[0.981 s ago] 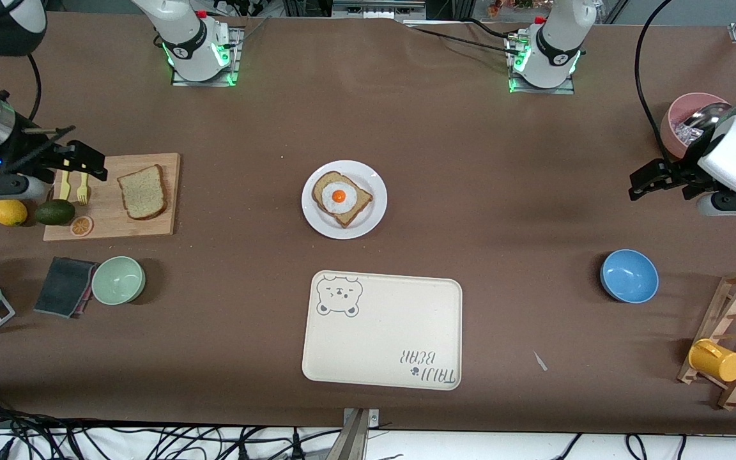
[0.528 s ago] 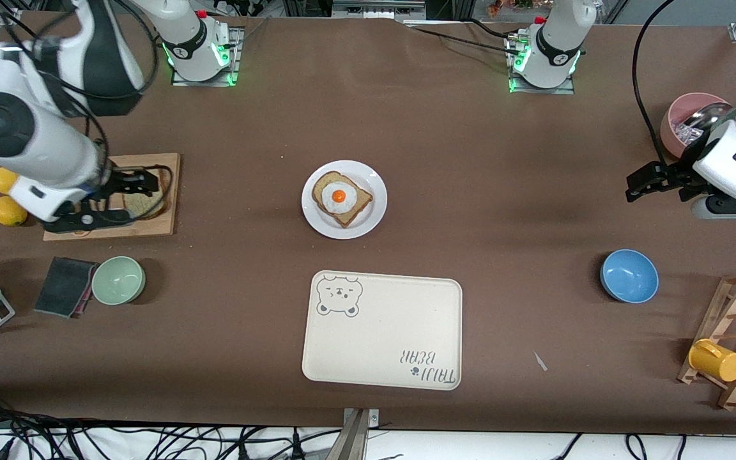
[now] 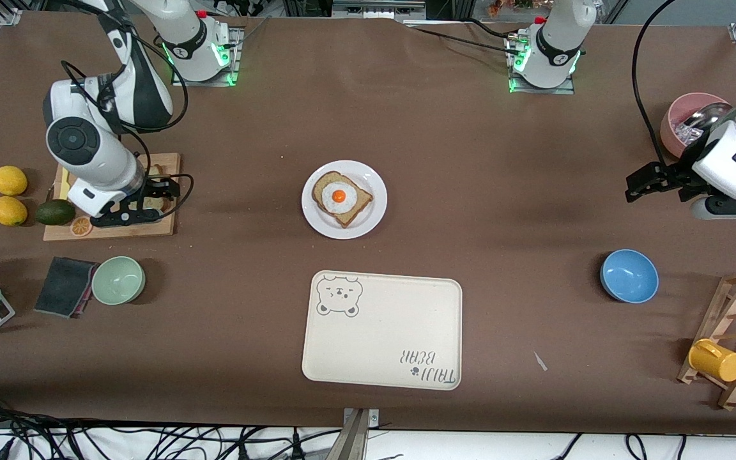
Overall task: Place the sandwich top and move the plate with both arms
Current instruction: 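Reach the right gripper down to the bread slice on the cutting board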
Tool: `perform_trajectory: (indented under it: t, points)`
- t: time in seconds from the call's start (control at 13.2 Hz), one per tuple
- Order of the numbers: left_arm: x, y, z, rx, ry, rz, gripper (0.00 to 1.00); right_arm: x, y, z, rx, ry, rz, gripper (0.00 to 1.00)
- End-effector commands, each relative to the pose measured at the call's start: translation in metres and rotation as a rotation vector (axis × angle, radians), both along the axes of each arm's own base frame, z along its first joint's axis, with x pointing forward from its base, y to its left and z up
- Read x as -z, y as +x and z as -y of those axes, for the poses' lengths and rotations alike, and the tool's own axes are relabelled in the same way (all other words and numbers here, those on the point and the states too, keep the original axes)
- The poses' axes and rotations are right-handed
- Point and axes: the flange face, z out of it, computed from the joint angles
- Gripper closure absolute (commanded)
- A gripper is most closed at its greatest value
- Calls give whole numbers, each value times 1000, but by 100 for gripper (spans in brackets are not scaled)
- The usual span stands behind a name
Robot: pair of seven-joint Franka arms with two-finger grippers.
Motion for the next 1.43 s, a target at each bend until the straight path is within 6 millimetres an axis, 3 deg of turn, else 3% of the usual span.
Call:
perform_trajectory:
  t: [0.0,0.38,0.6,0.75,1.28,1.36]
  points:
    - [-5,3,3,-4,12,3,0,23,-25,13,-14,-19,-8,0]
    - [-9,10,-1,-17,9,17,0,85,-34,33,-41,-77,-119,5]
    - [-6,13,0,-15,9,12,0,105,-36,38,-22,-81,-140,14]
    - [-7,13,-4,-17,8,15,0,109,-38,38,-18,-83,-148,26]
    - [-3,14,0,-23,9,9,0,116,-38,38,-18,-83,-159,99]
    - [-3,14,2,-20,9,9,0,117,-38,38,-18,-83,-161,100]
